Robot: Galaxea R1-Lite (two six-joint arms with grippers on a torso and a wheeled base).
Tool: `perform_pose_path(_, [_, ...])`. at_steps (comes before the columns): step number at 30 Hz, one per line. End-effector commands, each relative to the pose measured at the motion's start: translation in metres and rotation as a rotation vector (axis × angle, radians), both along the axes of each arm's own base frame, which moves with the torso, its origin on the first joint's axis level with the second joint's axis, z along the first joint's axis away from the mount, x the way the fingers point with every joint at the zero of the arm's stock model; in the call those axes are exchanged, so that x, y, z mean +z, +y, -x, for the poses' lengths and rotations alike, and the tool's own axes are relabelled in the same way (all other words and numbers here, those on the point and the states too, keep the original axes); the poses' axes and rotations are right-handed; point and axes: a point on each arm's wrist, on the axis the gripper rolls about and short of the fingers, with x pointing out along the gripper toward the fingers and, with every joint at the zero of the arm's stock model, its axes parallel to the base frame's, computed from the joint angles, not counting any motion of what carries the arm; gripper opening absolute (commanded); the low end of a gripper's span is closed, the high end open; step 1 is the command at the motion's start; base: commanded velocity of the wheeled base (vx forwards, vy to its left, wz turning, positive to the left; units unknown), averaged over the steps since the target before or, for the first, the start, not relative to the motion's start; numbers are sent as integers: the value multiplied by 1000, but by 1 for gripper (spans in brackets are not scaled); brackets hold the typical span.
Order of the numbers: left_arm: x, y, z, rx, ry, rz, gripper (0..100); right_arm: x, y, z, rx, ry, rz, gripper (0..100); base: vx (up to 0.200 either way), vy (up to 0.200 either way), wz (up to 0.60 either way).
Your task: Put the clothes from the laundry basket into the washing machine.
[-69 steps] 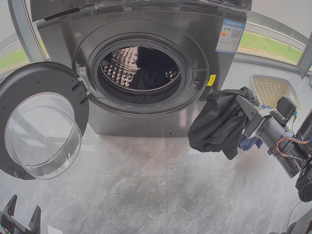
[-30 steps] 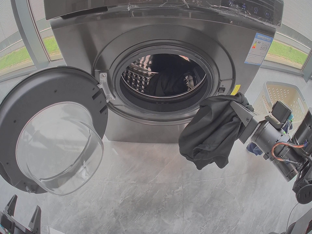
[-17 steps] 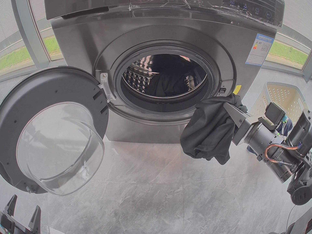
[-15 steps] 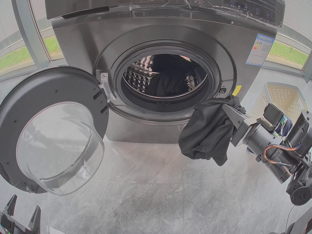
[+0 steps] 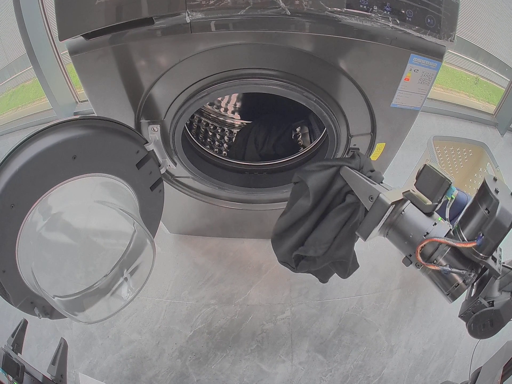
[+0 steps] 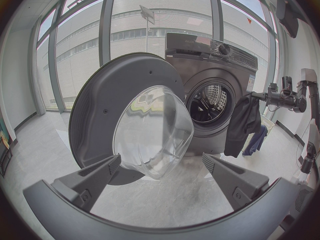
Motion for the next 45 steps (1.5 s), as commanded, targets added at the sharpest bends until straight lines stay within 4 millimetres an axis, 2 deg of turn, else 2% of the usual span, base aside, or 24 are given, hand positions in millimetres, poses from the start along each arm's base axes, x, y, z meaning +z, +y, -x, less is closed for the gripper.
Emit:
perform_pose_path(1, [-5,0,0,-2,4,-23,100,1,22,-13,33,-9,-5,0,0,0,0])
perform_pose_path(9, [-4,-1,0,-22,-10,-32,100,-1,44,-34,31,-24,-23,0,0,0,0])
perform_pose_path(11, [10,-1,3,-32,-100,-12,100,1,47,-36,31,-29,-28,0,0,0,0])
perform_pose_path(13, [43,-2,12,-64,-250,-2,100,3,49,-38,32,-34,-33,0,0,0,0])
perform_pose_path(14, [49,-3,12,-122,-238,-6,100,5,50,-40,34,-39,-37,0,0,0,0])
perform_pose_path(16, [50,-5,6,-231,-144,-6,100,5,52,-42,34,-44,-43,0,0,0,0])
perform_pose_path(17, [50,-5,6,-231,-144,-6,100,5,53,-42,35,-47,-45,0,0,0,0])
perform_pose_path(20, [46,-9,-15,-371,44,10,100,10,53,-43,35,-64,-63,0,0,0,0])
perform_pose_path(22, [48,-9,-21,-402,75,7,100,10,54,-43,46,-64,-60,0,0,0,0])
perform_pose_path(26, [56,-11,-53,-527,164,-27,100,15,54,-43,86,-84,-64,0,0,0,0])
perform_pose_path(34, [64,-23,-100,-706,233,-37,100,25,57,-50,69,-108,-88,0,0,0,0])
perform_pose_path(38, [63,-37,-126,-761,277,-45,100,15,62,-59,54,-89,-74,0,0,0,0])
perform_pose_path(43, [61,-58,-158,-818,306,-47,100,14,63,-59,53,-84,-71,0,0,0,0])
perform_pose_path(44, [60,-63,-170,-806,313,-51,100,13,63,-58,55,-83,-70,0,0,0,0])
perform_pose_path(45, [60,-64,-171,-803,313,-52,100,13,63,-58,55,-83,-70,0,0,0,0])
